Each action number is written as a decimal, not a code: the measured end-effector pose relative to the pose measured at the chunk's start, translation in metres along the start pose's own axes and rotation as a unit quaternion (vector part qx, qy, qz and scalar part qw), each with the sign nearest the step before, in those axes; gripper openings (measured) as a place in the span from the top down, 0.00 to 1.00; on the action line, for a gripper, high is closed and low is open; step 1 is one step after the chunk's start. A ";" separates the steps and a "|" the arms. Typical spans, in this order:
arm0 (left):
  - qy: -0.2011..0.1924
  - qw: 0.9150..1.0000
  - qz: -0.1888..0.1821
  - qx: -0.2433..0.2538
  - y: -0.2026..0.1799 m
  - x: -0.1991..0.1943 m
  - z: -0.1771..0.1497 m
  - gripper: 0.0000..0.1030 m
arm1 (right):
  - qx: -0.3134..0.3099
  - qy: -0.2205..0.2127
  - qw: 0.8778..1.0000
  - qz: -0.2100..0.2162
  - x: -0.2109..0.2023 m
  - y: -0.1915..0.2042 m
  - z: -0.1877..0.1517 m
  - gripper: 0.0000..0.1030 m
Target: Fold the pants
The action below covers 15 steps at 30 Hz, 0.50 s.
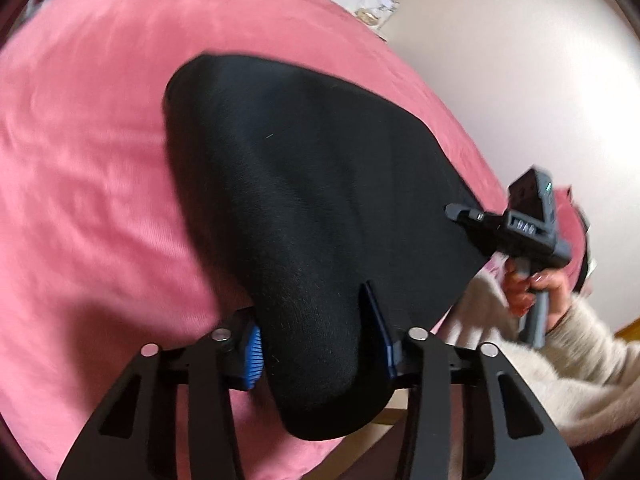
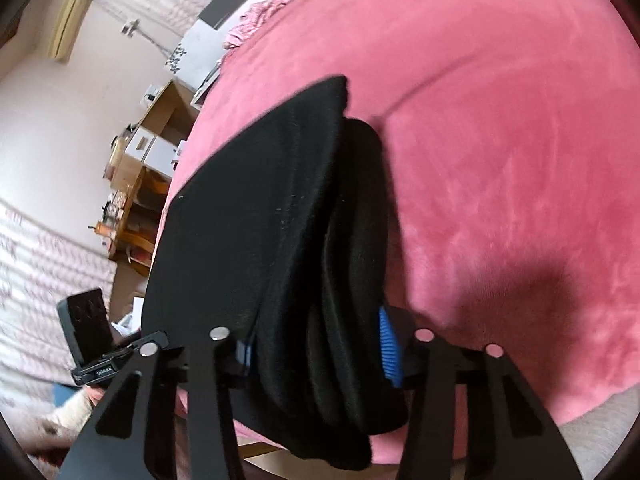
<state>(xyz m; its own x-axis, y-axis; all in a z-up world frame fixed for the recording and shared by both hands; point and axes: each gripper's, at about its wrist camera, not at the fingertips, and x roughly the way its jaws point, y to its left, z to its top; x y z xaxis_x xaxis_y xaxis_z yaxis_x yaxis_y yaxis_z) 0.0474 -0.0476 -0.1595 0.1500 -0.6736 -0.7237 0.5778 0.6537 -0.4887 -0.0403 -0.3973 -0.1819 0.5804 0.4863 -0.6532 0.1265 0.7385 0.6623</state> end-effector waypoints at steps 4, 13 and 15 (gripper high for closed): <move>-0.017 0.999 0.009 0.028 -0.017 -0.009 0.009 0.62 | -0.022 -0.026 0.999 0.013 -0.014 0.020 0.006 0.59; -0.083 0.993 0.050 0.068 -0.018 -0.039 0.044 0.62 | -0.047 -0.063 0.996 0.042 0.001 0.047 0.038 0.60; -0.092 0.991 0.060 0.071 -0.019 -0.041 0.048 0.62 | -0.047 -0.066 0.996 0.044 0.010 0.052 0.047 0.60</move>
<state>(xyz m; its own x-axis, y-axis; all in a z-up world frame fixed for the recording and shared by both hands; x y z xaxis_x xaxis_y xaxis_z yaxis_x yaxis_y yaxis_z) 0.0692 -0.0488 -0.0970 0.3601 -0.6537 -0.6656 0.6517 0.6868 -0.3219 0.0099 -0.3761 -0.1368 0.6873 0.4903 -0.5359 -0.0025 0.7393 0.6733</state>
